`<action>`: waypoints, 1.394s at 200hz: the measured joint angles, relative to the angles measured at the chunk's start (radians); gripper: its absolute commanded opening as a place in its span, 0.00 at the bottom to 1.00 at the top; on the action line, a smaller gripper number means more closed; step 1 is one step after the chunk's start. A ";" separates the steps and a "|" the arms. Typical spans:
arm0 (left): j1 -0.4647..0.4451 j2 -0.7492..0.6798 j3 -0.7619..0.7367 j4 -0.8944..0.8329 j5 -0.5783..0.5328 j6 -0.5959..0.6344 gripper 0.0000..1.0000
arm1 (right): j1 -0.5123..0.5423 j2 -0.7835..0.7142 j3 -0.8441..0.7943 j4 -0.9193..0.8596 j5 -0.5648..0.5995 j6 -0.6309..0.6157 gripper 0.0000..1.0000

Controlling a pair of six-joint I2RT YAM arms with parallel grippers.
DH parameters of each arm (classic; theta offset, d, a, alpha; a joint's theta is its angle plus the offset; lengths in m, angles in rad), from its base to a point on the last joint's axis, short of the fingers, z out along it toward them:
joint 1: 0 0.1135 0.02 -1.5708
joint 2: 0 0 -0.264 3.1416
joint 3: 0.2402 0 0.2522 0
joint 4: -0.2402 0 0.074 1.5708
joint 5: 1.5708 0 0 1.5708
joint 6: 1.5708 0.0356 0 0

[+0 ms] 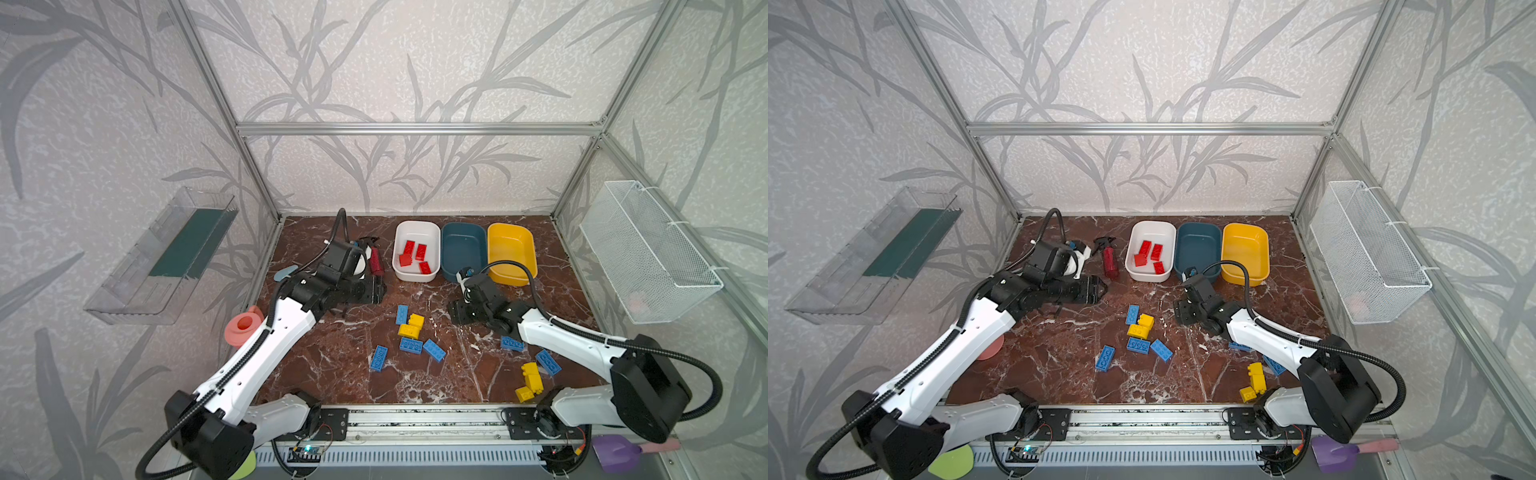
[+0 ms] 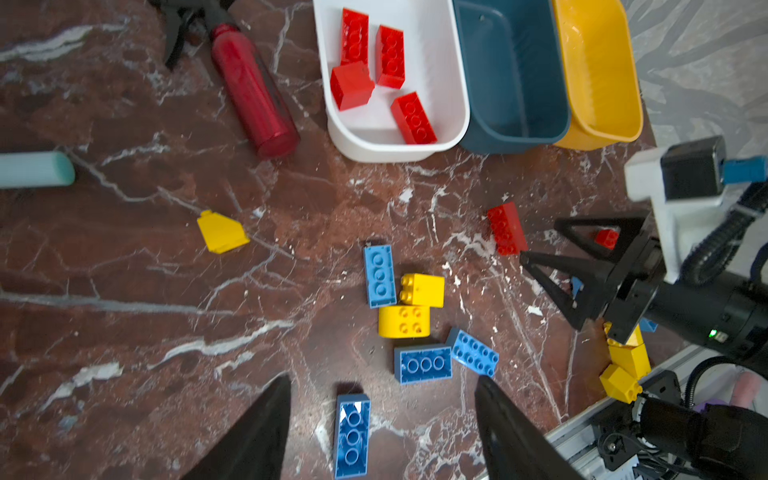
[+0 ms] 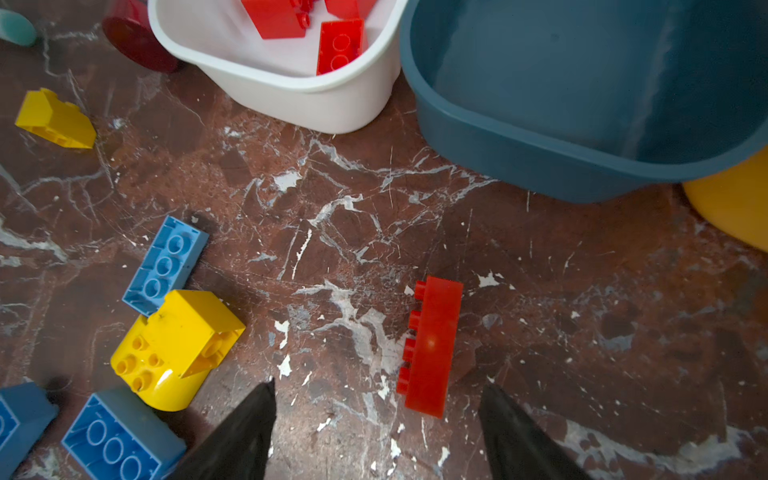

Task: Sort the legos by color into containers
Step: 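Withdraw left gripper while right gripper grasps red 2x4 brick near blue bricks, then lift red brick into white bin with right gripper and open it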

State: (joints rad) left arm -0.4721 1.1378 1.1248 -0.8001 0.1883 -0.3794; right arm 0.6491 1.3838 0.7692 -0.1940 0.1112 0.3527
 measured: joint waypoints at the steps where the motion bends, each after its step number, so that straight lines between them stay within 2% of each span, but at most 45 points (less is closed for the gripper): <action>1: 0.000 0.000 0.000 0.000 0.000 0.000 0.72 | 0.000 0.000 0.000 0.000 0.000 0.000 0.82; 16: 0.000 -0.052 -0.063 0.002 -0.025 -0.003 0.76 | 0.000 0.031 0.016 -0.011 0.000 -0.008 0.82; 35: 0.000 -0.111 -0.134 0.012 -0.063 -0.010 0.89 | 0.000 0.075 0.034 -0.020 0.001 -0.010 0.82; 62: 0.000 -0.178 -0.212 0.038 -0.119 -0.019 0.90 | 0.000 0.141 0.057 -0.029 0.008 -0.010 0.82; 92: 0.000 -0.211 -0.241 0.055 -0.144 -0.023 0.90 | 0.000 0.198 0.085 -0.053 0.013 -0.005 0.77; 164: 0.000 -0.245 -0.258 0.071 -0.126 -0.023 0.88 | 0.000 0.304 0.148 -0.109 0.020 0.018 0.51; 180: -0.005 -0.246 -0.267 0.073 -0.115 -0.027 0.88 | 0.000 0.320 0.164 -0.127 0.023 0.020 0.41; 196: -0.016 -0.248 -0.283 0.074 -0.109 -0.034 0.88 | 0.000 0.344 0.183 -0.141 0.027 0.023 0.38; 230: -0.035 -0.251 -0.289 0.072 -0.113 -0.035 0.87 | 0.000 0.350 0.187 -0.151 0.031 0.027 0.15; 279: -0.037 -0.282 -0.289 0.076 -0.139 -0.035 0.88 | 0.006 0.343 0.189 -0.162 0.038 0.029 0.12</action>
State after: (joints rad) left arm -0.5095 0.8558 0.8360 -0.7246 0.0490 -0.4141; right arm 0.6548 1.7271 0.9585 -0.3557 0.1493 0.3813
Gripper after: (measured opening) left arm 0.877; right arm 0.257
